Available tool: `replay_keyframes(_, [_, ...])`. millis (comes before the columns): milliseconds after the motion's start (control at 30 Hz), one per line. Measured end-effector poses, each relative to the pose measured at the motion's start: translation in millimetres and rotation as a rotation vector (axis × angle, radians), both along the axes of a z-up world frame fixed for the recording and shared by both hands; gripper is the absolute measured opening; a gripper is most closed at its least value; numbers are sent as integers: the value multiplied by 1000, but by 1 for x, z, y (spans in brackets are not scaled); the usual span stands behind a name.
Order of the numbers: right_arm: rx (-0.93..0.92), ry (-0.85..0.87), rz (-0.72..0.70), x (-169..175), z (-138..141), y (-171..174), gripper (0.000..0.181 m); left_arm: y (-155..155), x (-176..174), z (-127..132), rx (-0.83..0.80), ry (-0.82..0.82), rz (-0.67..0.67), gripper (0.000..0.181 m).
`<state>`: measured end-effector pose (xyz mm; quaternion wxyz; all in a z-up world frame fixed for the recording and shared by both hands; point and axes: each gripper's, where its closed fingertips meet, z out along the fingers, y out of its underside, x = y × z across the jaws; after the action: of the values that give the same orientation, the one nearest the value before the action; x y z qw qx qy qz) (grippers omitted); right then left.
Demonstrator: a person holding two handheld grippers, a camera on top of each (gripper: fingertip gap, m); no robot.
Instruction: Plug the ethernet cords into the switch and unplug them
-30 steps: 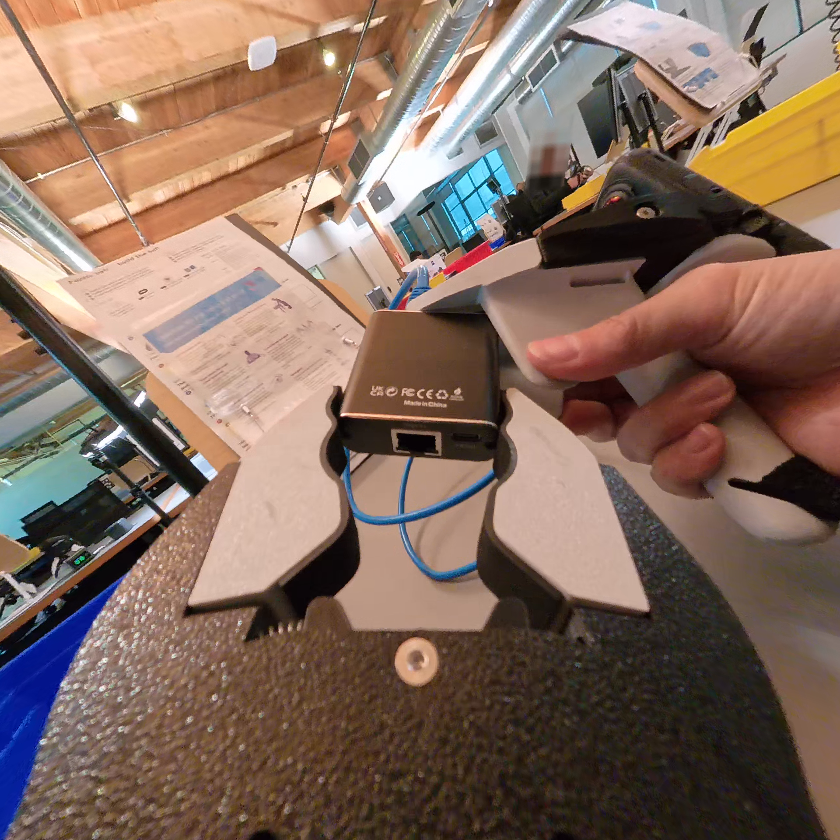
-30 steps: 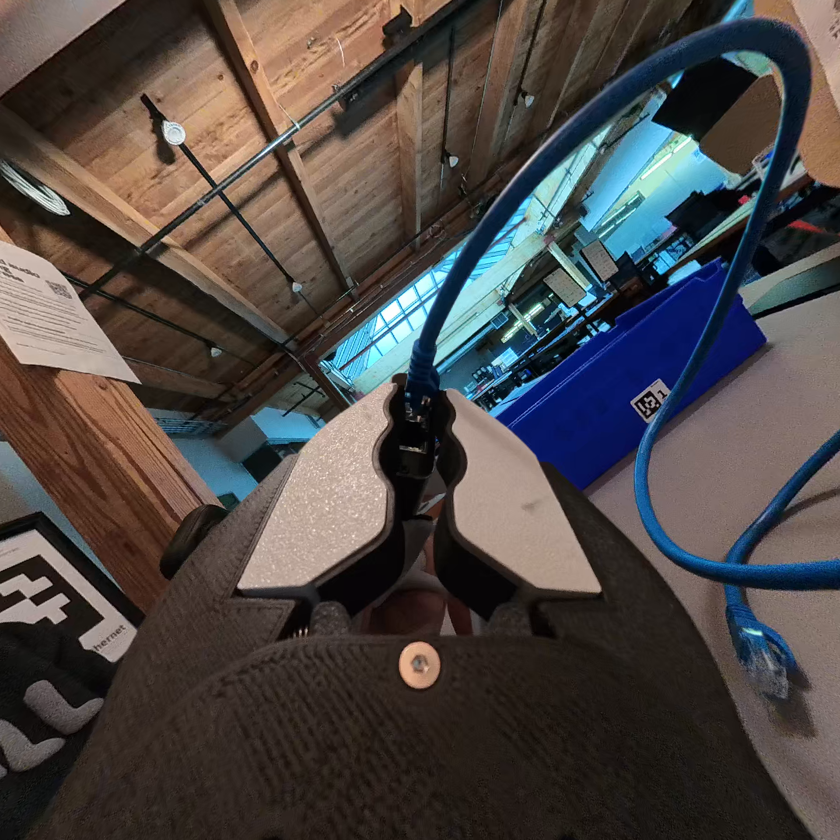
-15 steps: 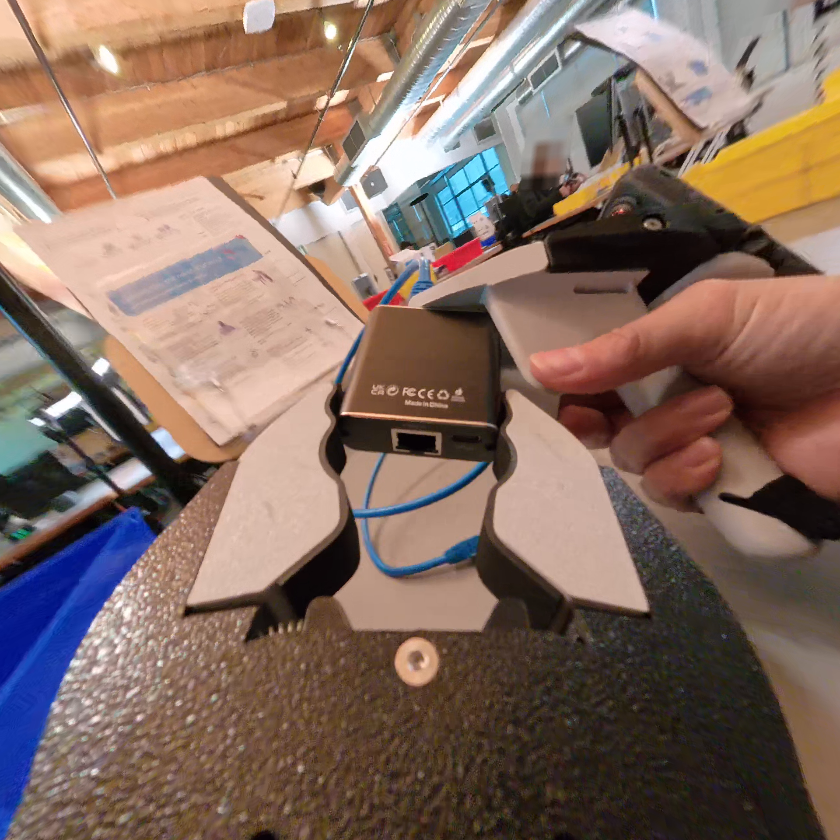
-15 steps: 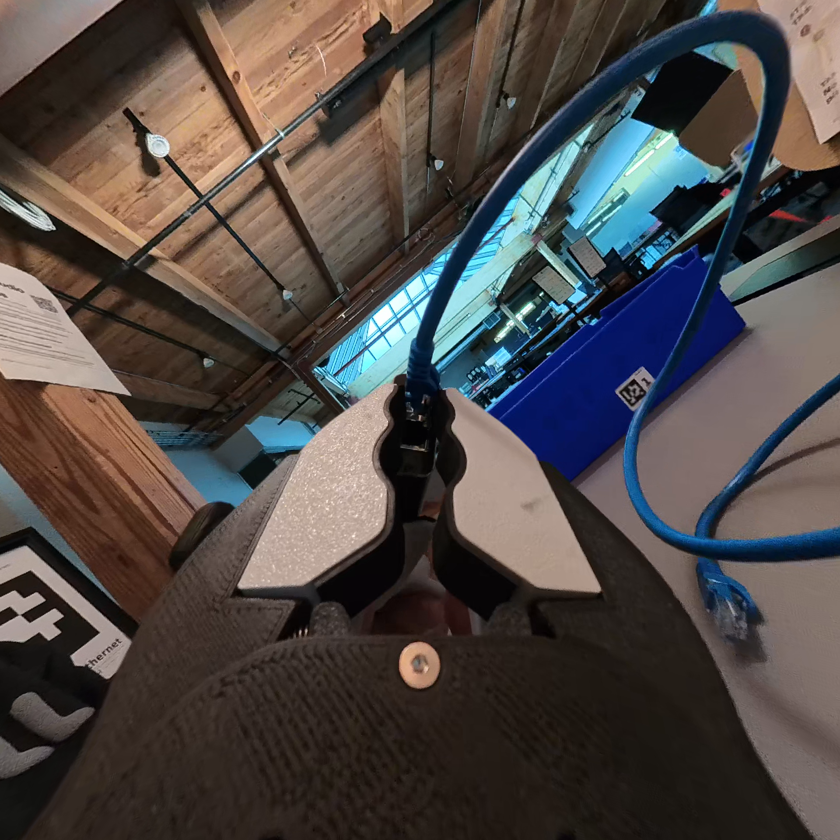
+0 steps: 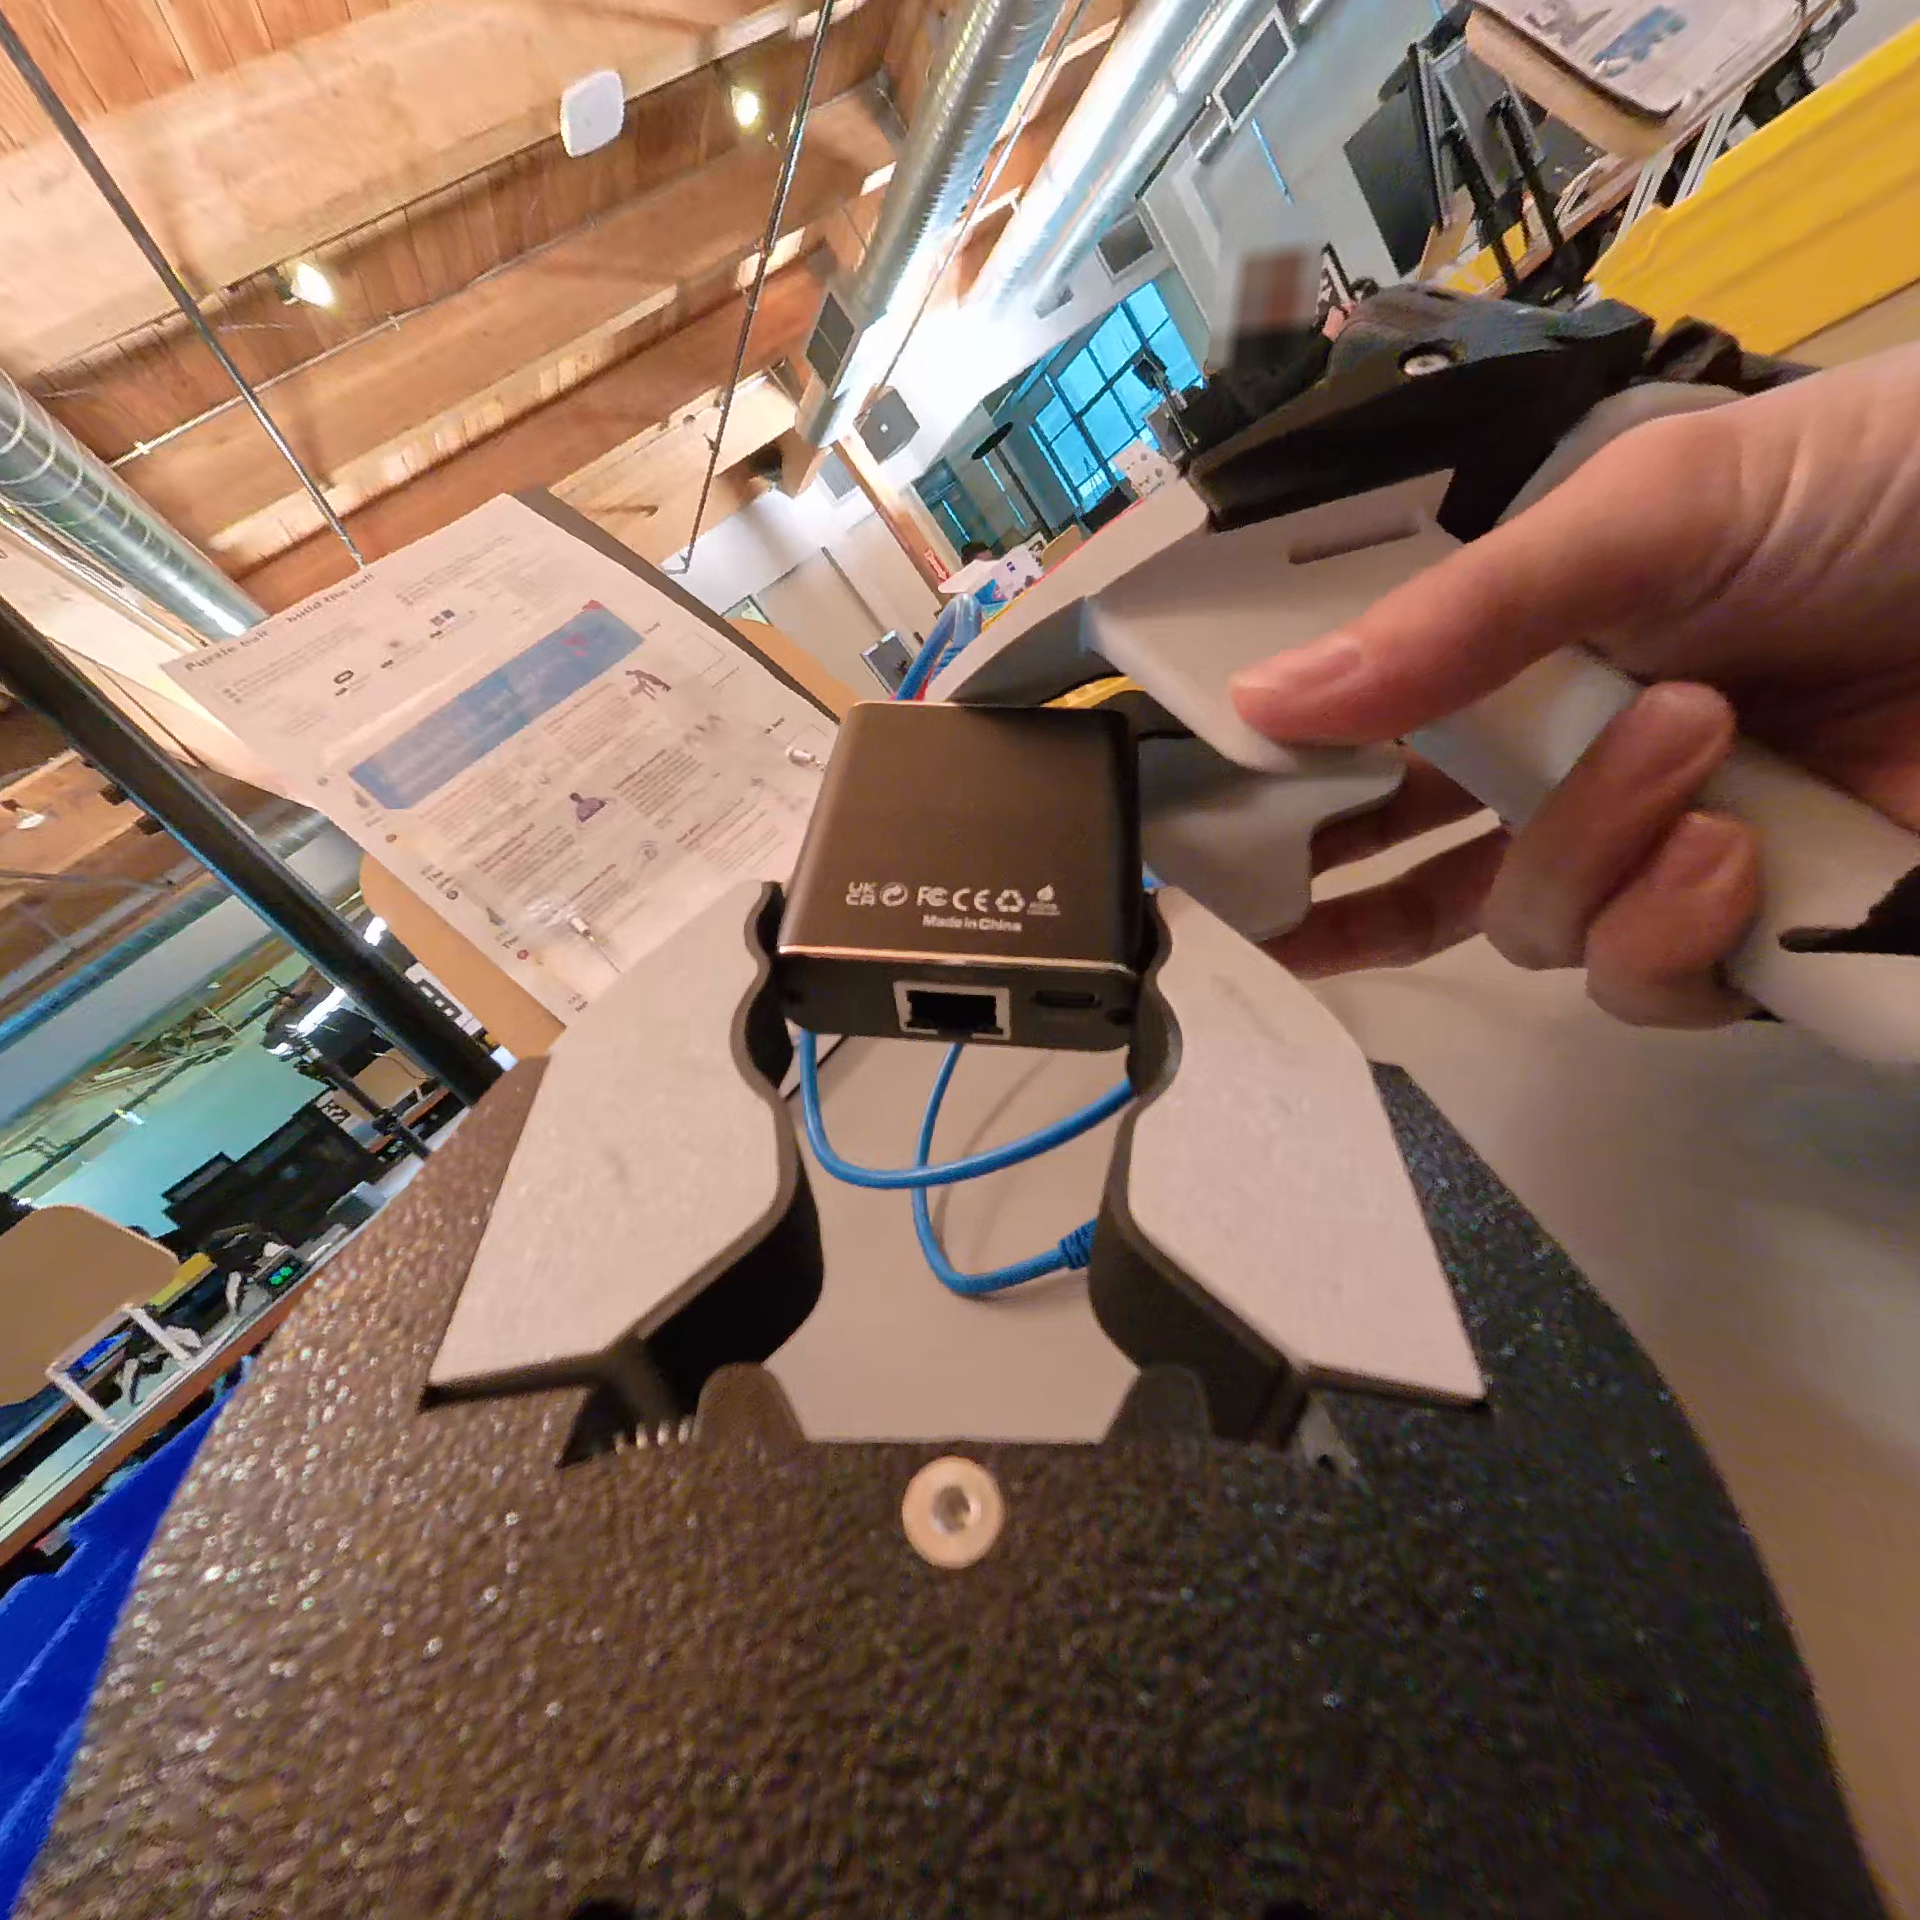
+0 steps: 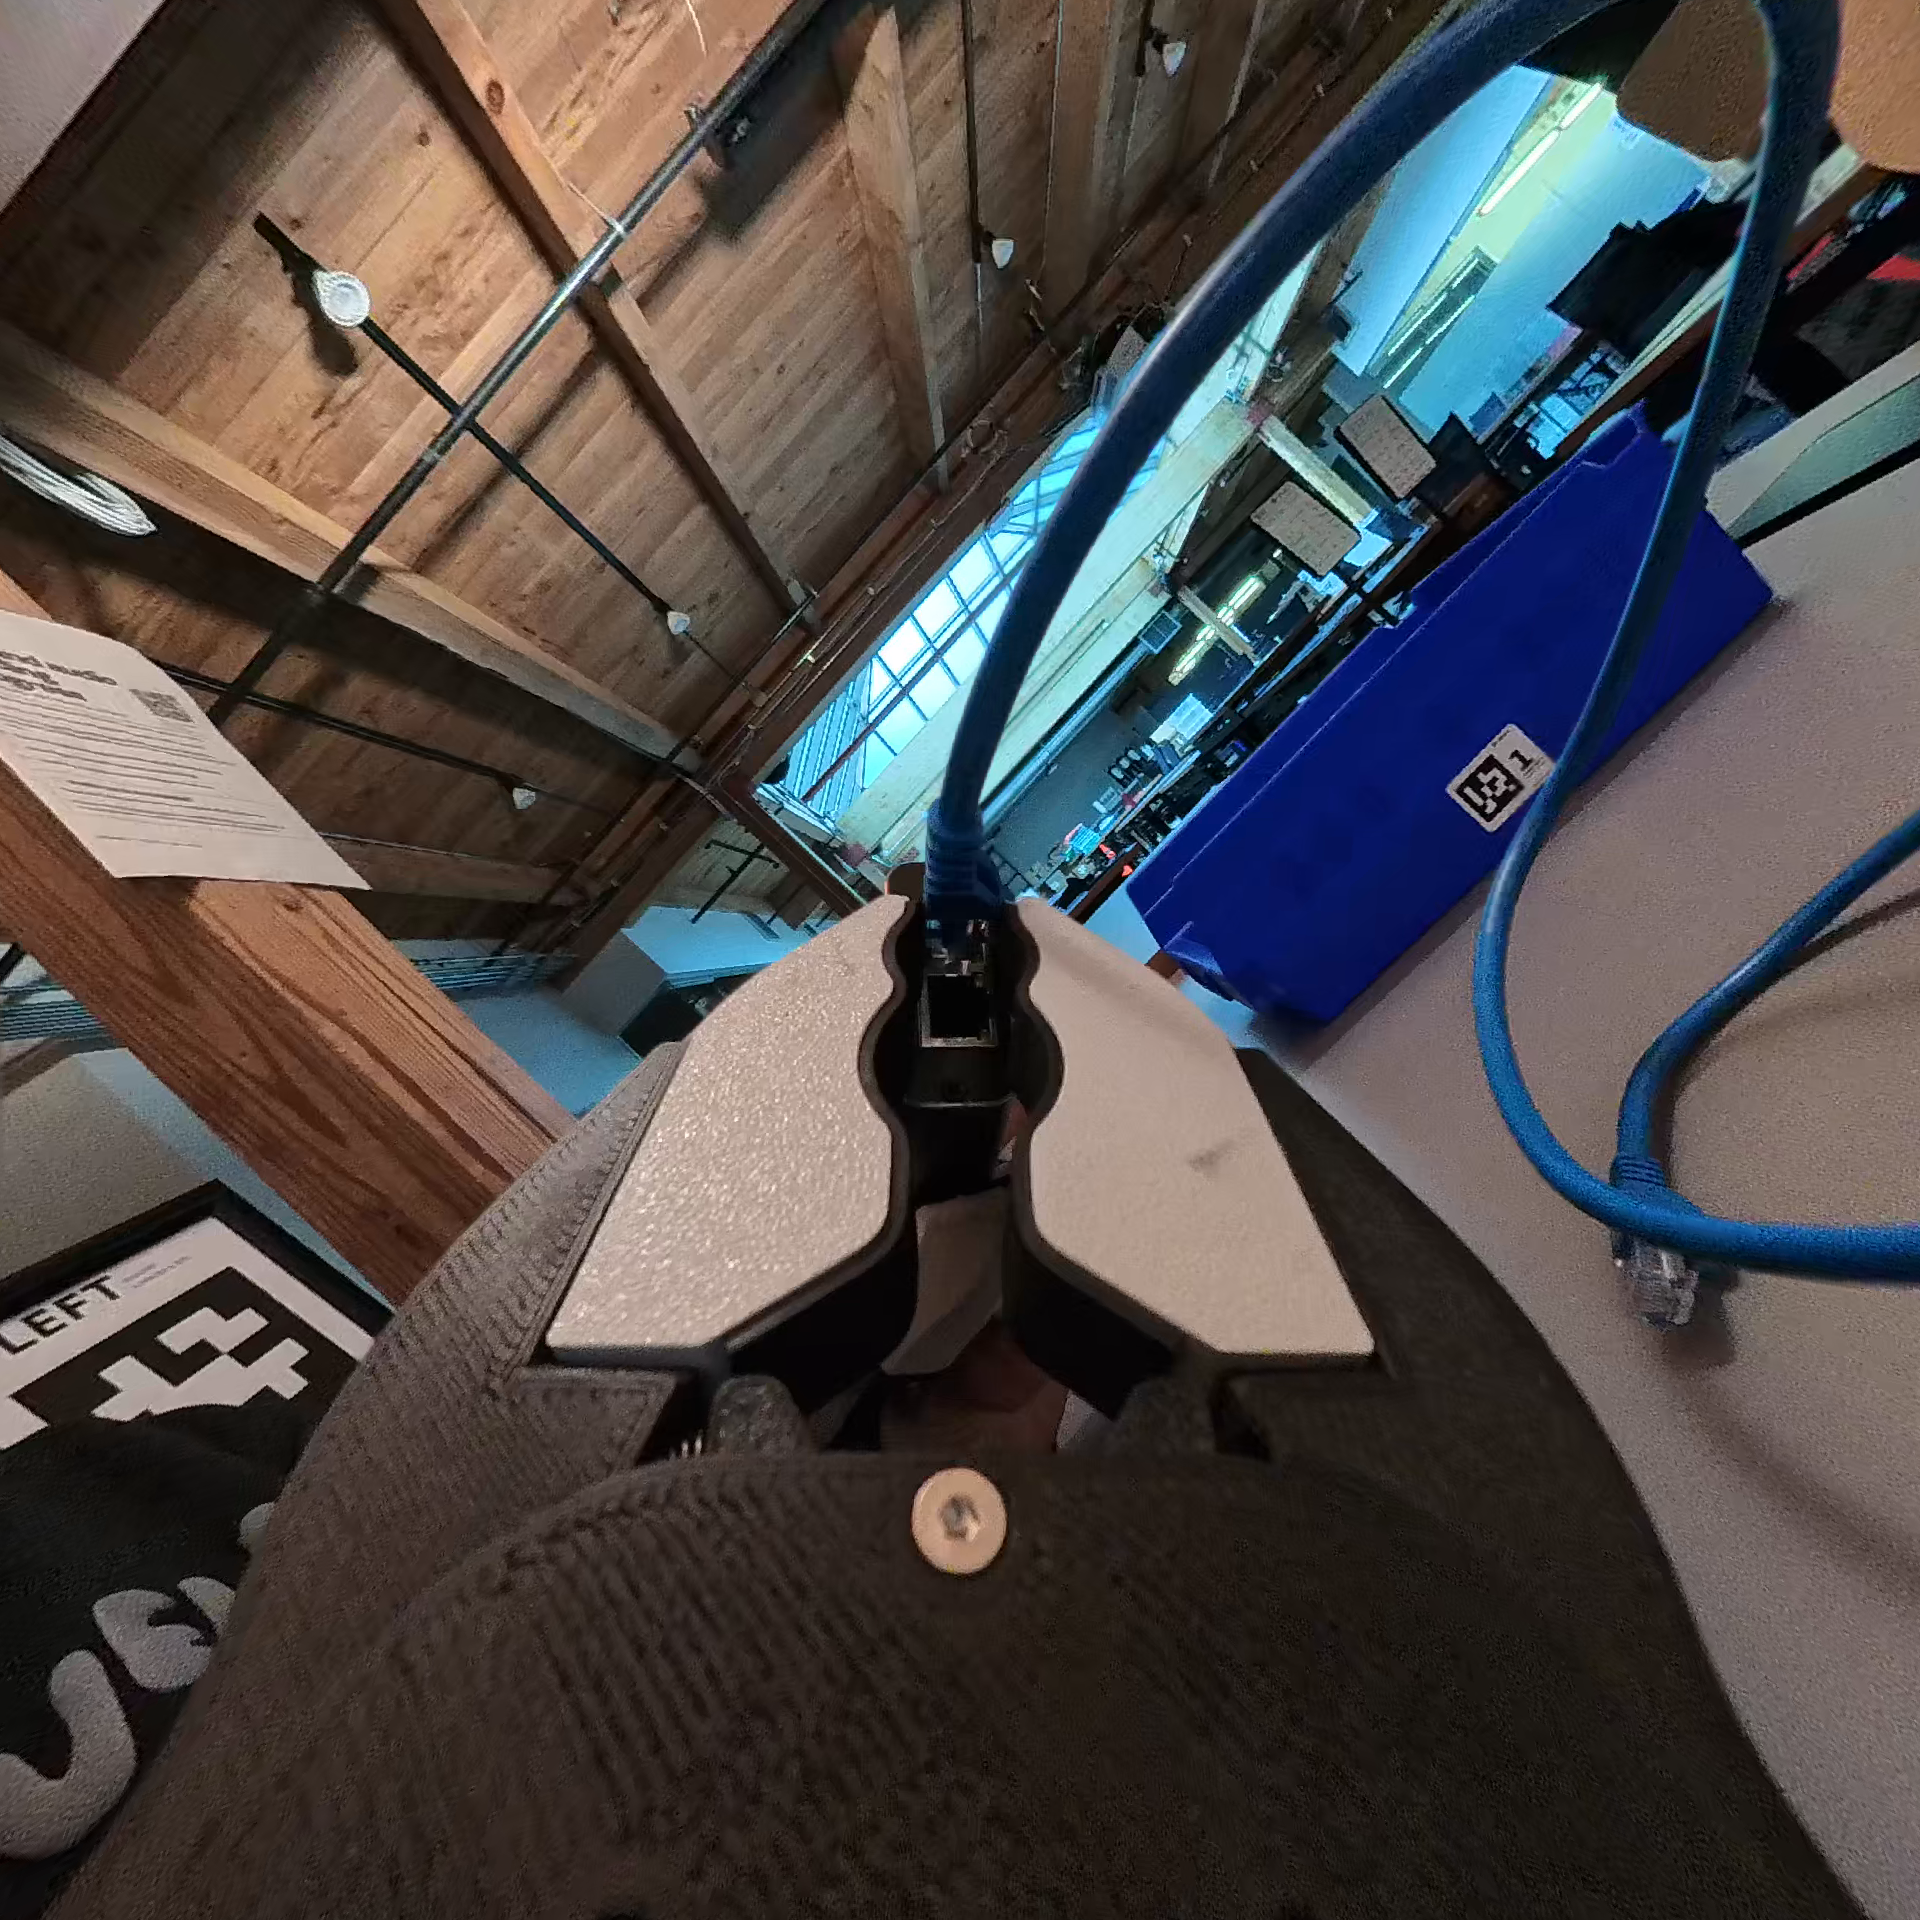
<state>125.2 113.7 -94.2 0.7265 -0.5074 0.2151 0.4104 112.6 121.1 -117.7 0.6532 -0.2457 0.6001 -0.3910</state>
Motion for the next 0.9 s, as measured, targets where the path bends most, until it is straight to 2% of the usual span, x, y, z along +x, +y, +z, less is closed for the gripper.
replay_keyframes(133, [-12,-7,11,-5,0,4,25,5,0,0,-8,4,16,63])
replay_keyframes(200, [10,24,11,-4,1,4,19,5,-1,1,-22,0,6,63])
replay_keyframes(333, [40,48,36,-4,-1,3,19,4,-1,0,-32,1,-12,63])
replay_keyframes(367, [56,50,41,-4,0,2,13,2,-2,2,-39,-12,-27,63])
replay_keyframes(433, [104,116,104,-5,2,0,13,2,-4,4,10,-18,-13,63])
replay_keyframes(533, [82,52,103,-6,2,0,13,1,-4,4,9,-21,-13,63])
replay_keyframes(700, [59,-38,23,-7,-1,1,14,3,-4,1,19,-18,13,63])
replay_keyframes(900, [19,-181,-47,-7,-1,3,13,3,-3,0,-99,-5,1,63])
